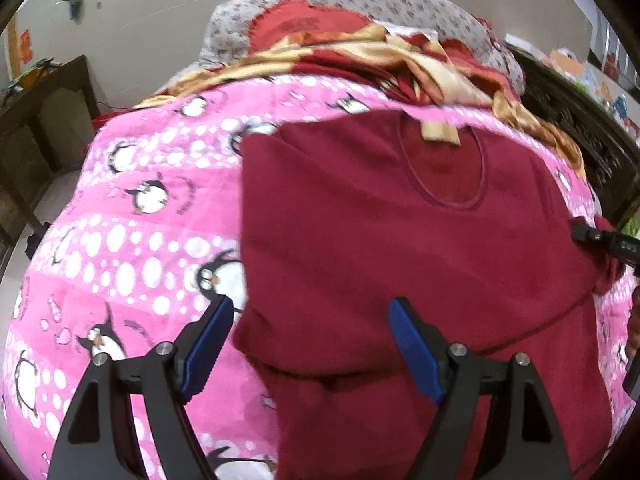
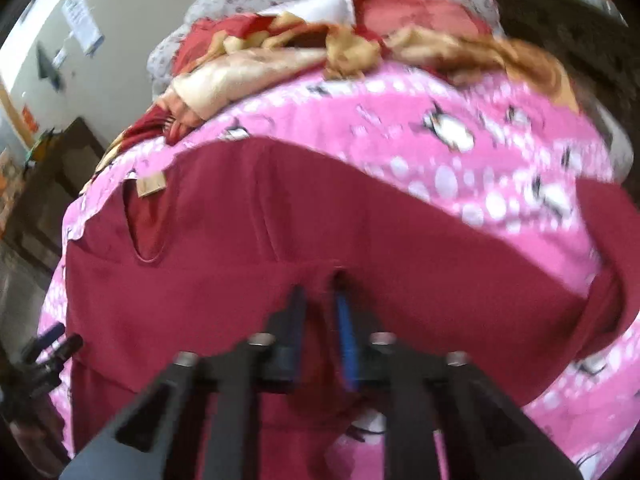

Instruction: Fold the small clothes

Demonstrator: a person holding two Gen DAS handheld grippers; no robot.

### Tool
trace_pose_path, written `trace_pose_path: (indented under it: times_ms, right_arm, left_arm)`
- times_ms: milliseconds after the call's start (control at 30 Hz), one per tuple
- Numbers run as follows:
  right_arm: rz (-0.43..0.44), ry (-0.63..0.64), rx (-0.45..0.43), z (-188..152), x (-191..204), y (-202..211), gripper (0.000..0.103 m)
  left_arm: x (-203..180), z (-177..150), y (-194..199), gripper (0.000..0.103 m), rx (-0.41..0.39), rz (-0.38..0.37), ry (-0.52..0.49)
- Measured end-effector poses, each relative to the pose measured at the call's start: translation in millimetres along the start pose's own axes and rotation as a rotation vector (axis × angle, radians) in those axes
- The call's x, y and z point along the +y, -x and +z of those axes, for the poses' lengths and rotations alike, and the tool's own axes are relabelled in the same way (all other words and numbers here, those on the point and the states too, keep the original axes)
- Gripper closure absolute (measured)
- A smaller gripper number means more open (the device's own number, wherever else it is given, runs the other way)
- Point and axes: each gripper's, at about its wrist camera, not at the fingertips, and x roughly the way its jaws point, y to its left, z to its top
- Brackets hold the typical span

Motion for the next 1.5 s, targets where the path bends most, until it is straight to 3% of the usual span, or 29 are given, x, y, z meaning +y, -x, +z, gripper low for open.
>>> trace_pose_path:
  times_ms: [200,267,400,433,533,600,700,800,1000,1100,1133,1167,1233,1367,1433,1500]
  right_arm:
    - [0.02,0.022,-0.163,21.7,5.2,34.2,0.089]
    - [-0.01,0.008,-0.138,25.7,0.8,22.4,0.089]
    - [-0.113,0.017,0.053,20.1,-3.7,-15.7,0.083]
    - [-0.111,0.022,0.038,18.9,-2.1,-11.2,0.079]
    - [-0.041,0.059,-0.067,19.8,23.4,15.2,0.055]
    - [0.108,0.143,-0.085,23.9,58.8,19.8,0.048]
    - [0.316,0.299,-0.019,27.5,126.3,2.9,0.048]
    - [0.423,0.428,0.039,30.1,189.8,-24.7,0.048]
    - [0.483,0.597,0.145,27.8,274.0,-78.5,0.048]
    - [0.425,0.676,0.174,20.9,294.8,-102.7,0.048]
    - [0.411,0.691,0.173,19.2,298.0,-106.1,0.051]
    - [0.41,0.693,0.17,20.7,299.0,-109.5,0.07]
    - [0.442,0.681,0.177,22.5,298.7,-110.8,0.086]
    - [0.473,0.693,0.103,27.1,313.9,-95.1,0.088]
    - [0.501,0.673,0.09,29.8,324.1,-96.6,0.088]
    - [0.476,0.677,0.1,27.6,334.2,-108.4,0.088]
  left_arm:
    - [25.9,2.5,4.9,0.019,-0.021,0.034,0.075]
    - [31.8,-0.5,0.8,0.019,0.002,0.052,0.082]
    - [41.0,-9.0,-3.1,0.019,0.037,0.062,0.086]
    - [41.8,-10.6,-2.6,0.019,0.04,0.061,0.084]
    - [45.9,-16.2,1.7,0.019,0.036,0.06,0.065]
    - [49.4,-19.1,4.3,0.019,0.035,0.064,0.061]
    - [55.8,-20.3,3.8,0.019,0.042,0.068,0.076]
    - [65.0,-20.4,1.1,0.019,0.052,0.062,0.113]
    - [68.7,-18.2,-0.6,0.019,0.05,0.044,0.122]
    - [72.0,-17.8,-1.2,0.019,0.052,0.03,0.125]
    - [73.8,-17.7,-0.9,0.019,0.051,0.029,0.127]
    - [76.5,-17.8,0.1,0.019,0.049,0.028,0.129]
    - [82.1,-17.9,3.2,0.019,0.044,0.029,0.138]
    - [94.6,-15.3,14.1,0.019,0.015,0.031,0.171]
    - [98.3,-11.9,20.1,0.019,-0.004,0.036,0.182]
    - [99.5,-7.7,22.6,0.019,-0.012,0.04,0.184]
